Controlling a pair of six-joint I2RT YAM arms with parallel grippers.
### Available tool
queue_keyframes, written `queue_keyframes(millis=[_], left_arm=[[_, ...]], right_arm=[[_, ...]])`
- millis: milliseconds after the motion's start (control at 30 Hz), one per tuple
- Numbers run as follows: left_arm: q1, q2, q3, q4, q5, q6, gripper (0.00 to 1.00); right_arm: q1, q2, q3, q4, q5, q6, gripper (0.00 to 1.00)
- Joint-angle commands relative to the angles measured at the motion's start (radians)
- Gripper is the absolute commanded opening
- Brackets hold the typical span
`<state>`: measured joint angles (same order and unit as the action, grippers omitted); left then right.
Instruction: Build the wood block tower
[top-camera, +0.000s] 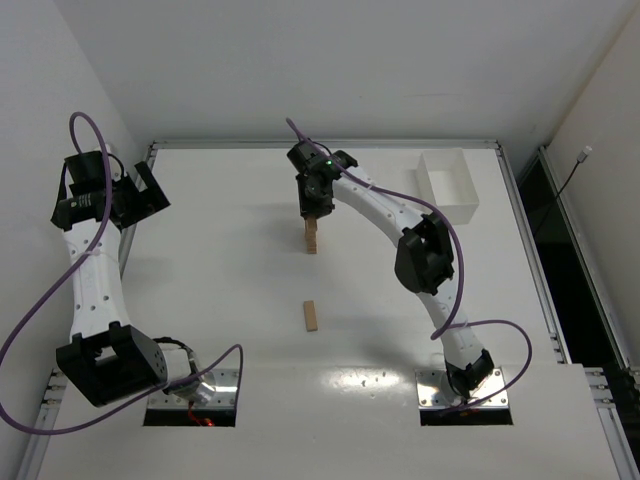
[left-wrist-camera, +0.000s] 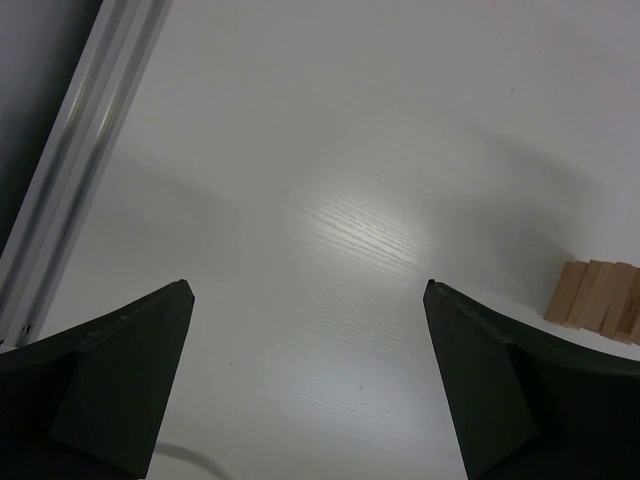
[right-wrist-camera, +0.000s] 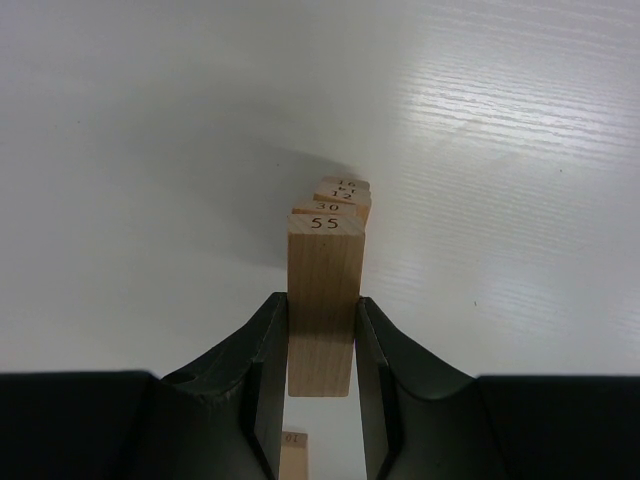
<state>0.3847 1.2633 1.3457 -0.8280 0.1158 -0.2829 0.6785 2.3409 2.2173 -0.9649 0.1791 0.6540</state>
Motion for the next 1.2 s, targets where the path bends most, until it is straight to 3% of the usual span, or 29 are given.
queue_keyframes(millis=[0, 367, 500, 567, 600, 667, 833, 1000, 1167], left_arm=[[-0.009, -0.004, 0.030, 0.023, 0.008, -0.012, 1.00], [-0.009, -0.004, 0.021, 0.023, 0.008, -0.012, 1.00], [-0.009, -0.004, 0.021, 0.023, 0.008, -0.012, 1.00], [-0.009, -0.004, 0.021, 0.023, 0.008, -0.012, 1.00], [-0.009, -0.004, 0.021, 0.023, 0.019, -0.012, 1.00], [-0.009, -0.004, 0.021, 0.023, 0.019, -0.012, 1.00], [-0.009, -0.004, 0.021, 0.023, 0.019, -0.002, 1.00], [-0.009, -0.013, 0.021, 0.023, 0.028, -0.002, 1.00], [-0.009, -0.039, 0.001, 0.023, 0.038, 0.007, 1.00]], right_arm=[[0.003, 0.008, 0.024, 0.035, -0.003, -0.008, 0.12], [0.003, 0.017, 0.015, 0.045, -0.023, -0.008, 0.15], [0.003, 0.017, 0.005, 0.045, -0.001, -0.008, 0.25], [0.012, 0.017, 0.005, 0.035, -0.001, -0.008, 0.25], [0.012, 0.017, 0.005, 0.035, -0.001, -0.008, 0.34], [0.012, 0.017, 0.005, 0.035, -0.012, -0.008, 0.39], [0.012, 0.005, 0.005, 0.045, -0.026, -0.033, 0.76], [0.012, -0.080, -0.005, 0.057, -0.012, -0.044, 0.80], [0.033, -0.257, -0.166, 0.110, -0.113, -0.169, 0.80]])
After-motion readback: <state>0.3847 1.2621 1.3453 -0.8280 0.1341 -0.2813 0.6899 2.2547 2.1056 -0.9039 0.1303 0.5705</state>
